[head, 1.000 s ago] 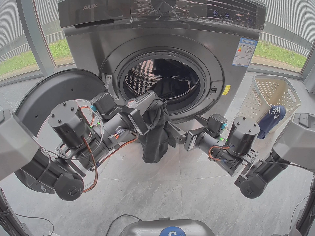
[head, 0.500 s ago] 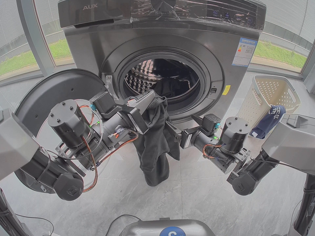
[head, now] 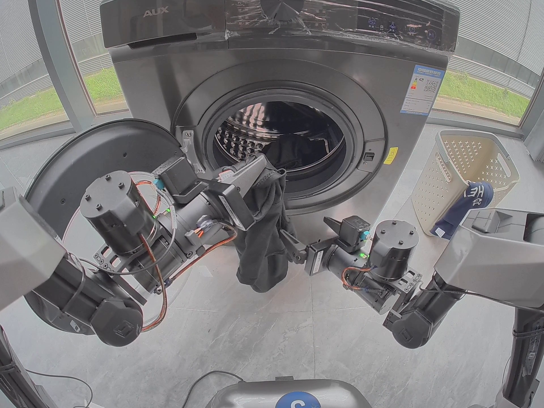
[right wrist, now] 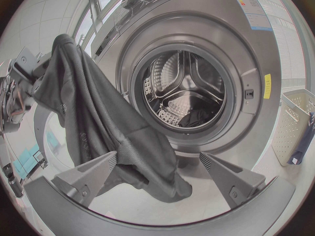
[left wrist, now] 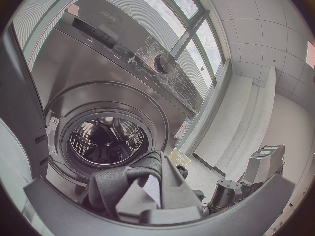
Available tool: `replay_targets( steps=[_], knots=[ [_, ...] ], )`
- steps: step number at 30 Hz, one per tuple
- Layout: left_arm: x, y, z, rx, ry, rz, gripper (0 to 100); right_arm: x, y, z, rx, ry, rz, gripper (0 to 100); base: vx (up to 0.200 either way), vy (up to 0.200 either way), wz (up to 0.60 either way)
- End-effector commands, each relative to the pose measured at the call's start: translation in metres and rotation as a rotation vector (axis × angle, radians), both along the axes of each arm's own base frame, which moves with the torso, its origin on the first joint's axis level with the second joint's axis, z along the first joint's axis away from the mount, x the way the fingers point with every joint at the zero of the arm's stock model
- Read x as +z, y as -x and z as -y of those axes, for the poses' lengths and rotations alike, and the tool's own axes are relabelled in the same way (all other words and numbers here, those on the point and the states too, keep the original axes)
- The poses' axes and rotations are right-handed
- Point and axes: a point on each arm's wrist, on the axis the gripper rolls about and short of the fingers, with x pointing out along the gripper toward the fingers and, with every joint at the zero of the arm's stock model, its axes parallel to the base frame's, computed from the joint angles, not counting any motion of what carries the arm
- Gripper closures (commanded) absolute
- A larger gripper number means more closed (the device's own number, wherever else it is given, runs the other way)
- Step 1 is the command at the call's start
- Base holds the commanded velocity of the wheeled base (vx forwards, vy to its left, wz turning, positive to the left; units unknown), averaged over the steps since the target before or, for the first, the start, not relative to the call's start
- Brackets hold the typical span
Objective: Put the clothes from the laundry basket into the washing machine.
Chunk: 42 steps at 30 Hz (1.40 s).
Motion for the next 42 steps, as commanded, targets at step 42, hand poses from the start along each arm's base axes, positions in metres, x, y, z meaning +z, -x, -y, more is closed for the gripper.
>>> replay_targets(
  steps=[42],
  knots=[
    [-0.001, 0.001, -0.003, 0.004, -0.004, -0.004, 100, 0.024, -0.026, -0.002, -0.033, -0.072, 0.109, 0, 0.0, 0.0, 0.0]
  ],
)
